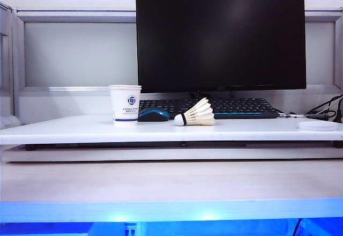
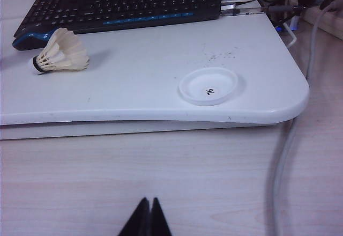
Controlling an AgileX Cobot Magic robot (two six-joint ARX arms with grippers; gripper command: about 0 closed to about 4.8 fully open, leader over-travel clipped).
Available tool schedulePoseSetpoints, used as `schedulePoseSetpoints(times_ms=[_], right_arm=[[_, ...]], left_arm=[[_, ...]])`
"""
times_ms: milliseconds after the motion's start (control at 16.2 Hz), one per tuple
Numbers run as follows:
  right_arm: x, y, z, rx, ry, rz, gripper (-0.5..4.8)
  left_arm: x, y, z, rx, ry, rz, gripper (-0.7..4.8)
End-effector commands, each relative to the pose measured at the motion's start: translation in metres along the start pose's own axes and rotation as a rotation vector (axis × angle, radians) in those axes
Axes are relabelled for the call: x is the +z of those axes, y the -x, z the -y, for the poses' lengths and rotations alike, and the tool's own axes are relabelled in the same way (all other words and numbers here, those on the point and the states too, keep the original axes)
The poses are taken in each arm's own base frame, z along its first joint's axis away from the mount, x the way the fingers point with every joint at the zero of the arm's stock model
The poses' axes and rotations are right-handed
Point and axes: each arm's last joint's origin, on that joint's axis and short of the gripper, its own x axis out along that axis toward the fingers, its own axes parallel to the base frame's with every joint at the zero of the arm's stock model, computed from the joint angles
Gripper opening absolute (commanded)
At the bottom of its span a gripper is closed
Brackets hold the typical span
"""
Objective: Pick up the badminton from the table and put it into the white paper cup.
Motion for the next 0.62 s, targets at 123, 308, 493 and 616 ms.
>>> schedulePoseSetpoints(times_ms=[123, 308, 493, 616], right_arm=[[0.0031, 0.0004, -0.0005, 0.004, -0.002, 0.023, -0.05], [0.0031, 0.0004, -0.0005, 0.004, -0.002, 0.023, -0.05], [0.004, 0.0005, -0.0007, 0.005, -0.002, 0.033, -0.05], [0.004, 0.0005, -0.0007, 0.005, -0.002, 0.033, -0.05]], left_arm=[[-0.0028, 0.0, -0.0001, 0.001, 0.006, -0.028, 0.21], [-0.0033, 0.0, -0.0001, 0.002, 0.007, -0.034, 0.22], [-0.0033, 0.0, -0.0001, 0.001, 0.007, -0.034, 0.22], [-0.0033, 0.0, -0.0001, 0.001, 0.007, -0.034, 0.22]])
